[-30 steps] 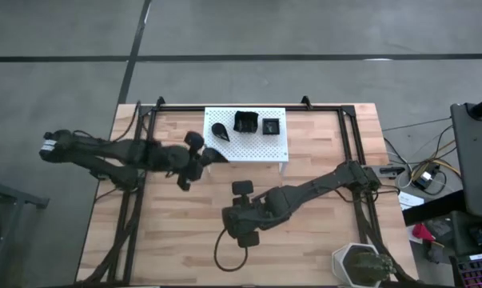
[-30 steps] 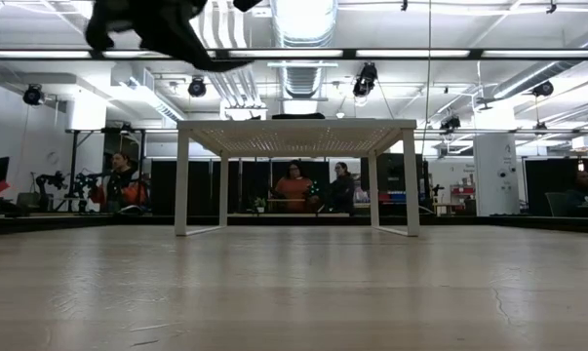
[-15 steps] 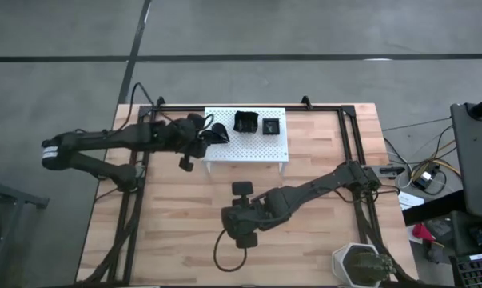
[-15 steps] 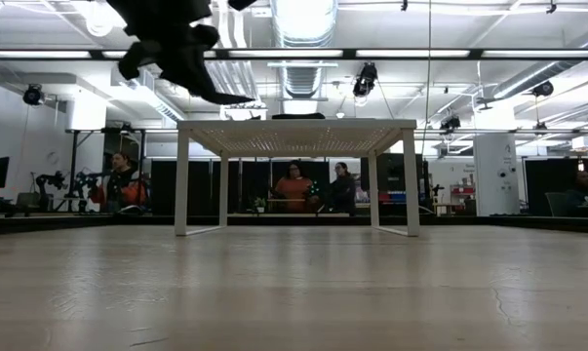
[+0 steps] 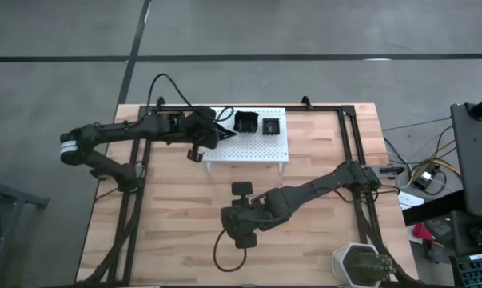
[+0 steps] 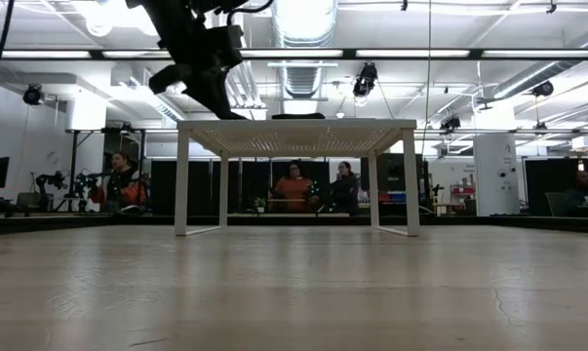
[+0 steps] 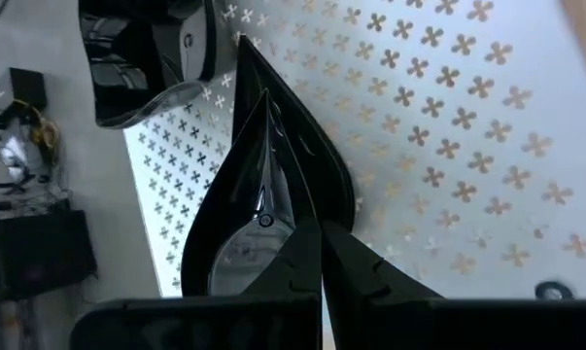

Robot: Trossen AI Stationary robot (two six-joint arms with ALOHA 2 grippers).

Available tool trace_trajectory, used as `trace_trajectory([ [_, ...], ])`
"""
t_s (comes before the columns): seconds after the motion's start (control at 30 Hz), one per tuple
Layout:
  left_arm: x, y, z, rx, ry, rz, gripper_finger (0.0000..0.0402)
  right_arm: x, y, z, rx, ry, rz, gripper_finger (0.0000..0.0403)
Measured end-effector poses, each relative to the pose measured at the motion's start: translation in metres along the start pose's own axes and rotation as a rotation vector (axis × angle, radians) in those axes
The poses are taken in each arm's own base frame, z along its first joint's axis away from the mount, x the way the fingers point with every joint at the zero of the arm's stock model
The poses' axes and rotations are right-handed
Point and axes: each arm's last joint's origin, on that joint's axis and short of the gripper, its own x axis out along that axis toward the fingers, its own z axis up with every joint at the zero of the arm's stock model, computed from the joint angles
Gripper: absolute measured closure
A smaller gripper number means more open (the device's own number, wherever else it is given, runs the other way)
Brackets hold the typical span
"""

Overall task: Pick & Place Mini shaped plates
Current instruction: Stack the drop shaped plate on top of the drop shaped plate on the shelf

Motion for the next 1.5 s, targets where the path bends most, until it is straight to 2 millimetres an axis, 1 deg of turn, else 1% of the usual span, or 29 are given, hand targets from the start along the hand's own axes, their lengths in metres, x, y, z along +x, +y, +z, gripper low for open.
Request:
trace_trajectory([
  [0.23, 0.000, 0.005, 0.003, -0.053, -0.053, 0.022, 0.0401, 0.000, 0.000, 0.000, -0.005, 0.003, -0.001, 0.0330],
  [0.4, 0.000, 0.005, 0.004, -0.084, -0.105, -0.024, 0.0401, 0.001, 0.000, -0.002, -0.008, 0.011, -0.002, 0.0325],
  [0.63, 0.005, 0.007, 0.003, -0.114, -0.091, -0.007, 0.0401, 0.003, -0.001, -0.002, -0.010, 0.015, -0.004, 0.0335],
  [0.83, 0.006, 0.009, 0.002, -0.122, -0.093, 0.004, 0.0387, 0.003, -0.001, -0.002, -0.009, 0.015, -0.004, 0.0339],
  [1.0, 0.006, 0.008, 0.001, -0.128, -0.093, -0.012, 0.0365, 0.003, -0.001, -0.002, -0.010, 0.017, -0.004, 0.0341],
  [1.23, 0.004, 0.008, 0.001, -0.151, -0.106, -0.022, 0.0317, 0.003, -0.001, -0.002, -0.009, 0.018, -0.004, 0.0339],
  [1.4, -0.001, 0.009, 0.000, -0.169, -0.124, -0.017, 0.0286, 0.003, -0.001, -0.002, -0.006, 0.017, -0.004, 0.0338],
  [1.5, -0.009, 0.009, 0.000, -0.196, -0.165, -0.029, 0.0276, 0.003, -0.001, -0.002, -0.006, 0.017, -0.005, 0.0342],
])
